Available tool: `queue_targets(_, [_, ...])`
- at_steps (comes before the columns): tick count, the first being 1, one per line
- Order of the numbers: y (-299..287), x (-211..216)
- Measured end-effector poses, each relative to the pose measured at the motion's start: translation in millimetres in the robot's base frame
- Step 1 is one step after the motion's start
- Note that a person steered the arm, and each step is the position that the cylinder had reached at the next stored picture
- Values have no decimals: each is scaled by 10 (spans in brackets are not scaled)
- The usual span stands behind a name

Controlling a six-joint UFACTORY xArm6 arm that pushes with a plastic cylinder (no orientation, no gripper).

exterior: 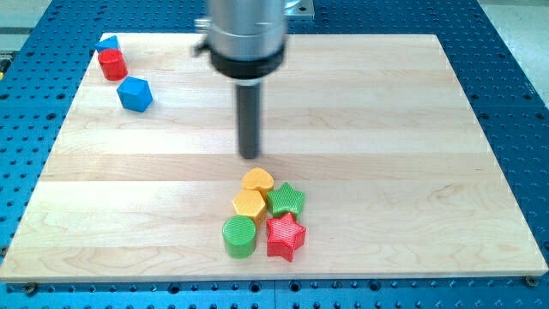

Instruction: Push the blue cube to the bottom left

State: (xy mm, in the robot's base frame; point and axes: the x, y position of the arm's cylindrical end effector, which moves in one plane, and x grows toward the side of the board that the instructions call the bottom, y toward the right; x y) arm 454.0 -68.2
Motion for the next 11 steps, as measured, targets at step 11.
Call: queue_targets(11, [-2364, 402])
